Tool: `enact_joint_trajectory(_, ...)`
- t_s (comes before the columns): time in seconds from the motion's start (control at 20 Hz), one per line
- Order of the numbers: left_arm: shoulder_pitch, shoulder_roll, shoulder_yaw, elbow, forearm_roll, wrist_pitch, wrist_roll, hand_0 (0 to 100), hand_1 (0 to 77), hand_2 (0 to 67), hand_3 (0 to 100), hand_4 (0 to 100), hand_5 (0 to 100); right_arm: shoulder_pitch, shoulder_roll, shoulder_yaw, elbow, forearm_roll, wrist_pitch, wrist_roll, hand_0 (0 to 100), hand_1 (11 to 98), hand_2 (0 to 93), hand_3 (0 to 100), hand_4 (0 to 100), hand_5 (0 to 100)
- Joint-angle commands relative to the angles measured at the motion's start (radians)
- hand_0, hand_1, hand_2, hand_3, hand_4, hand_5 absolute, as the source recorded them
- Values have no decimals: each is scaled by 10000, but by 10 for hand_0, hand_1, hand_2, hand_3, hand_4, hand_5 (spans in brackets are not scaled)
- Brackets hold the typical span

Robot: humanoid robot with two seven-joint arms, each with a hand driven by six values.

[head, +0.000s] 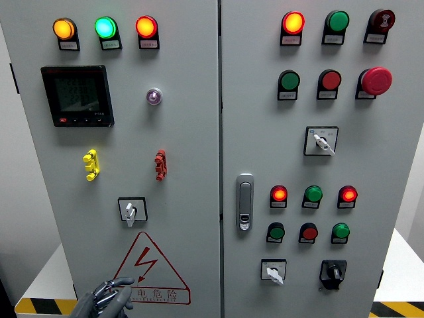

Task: Turn on light switch 1
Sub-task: 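Raise the left hand toward the rotary switch above the warning sign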

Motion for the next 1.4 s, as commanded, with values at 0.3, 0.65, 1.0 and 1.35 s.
enact_joint_trajectory(0.3, -910, -45, -285, -96, -51, 83, 787, 0, 536, 357, 780, 932, 661, 1, 0, 0, 0, 0, 0, -11, 0, 224, 0, 110, 230, 147)
enact_joint_trajectory(0.65, -1663, -183, -254, -142, -51, 1402, 1463, 0, 552, 398, 828, 965, 676, 1, 0, 0, 0, 0, 0, 4, 0, 224, 0, 110, 230, 147)
enact_joint_trajectory(1.0, -1847, -183, -270, -157, -20, 1418, 1556, 0, 652, 433, 867, 996, 742, 16, 0, 0, 0, 0, 0, 4, 0, 224, 0, 109, 230, 147)
enact_joint_trajectory(1.35, -2199, -183, -270, -188, 87, 1923, 1617, 0, 688, 438, 871, 999, 740, 1, 0, 0, 0, 0, 0, -11, 0, 224, 0, 110, 230, 147)
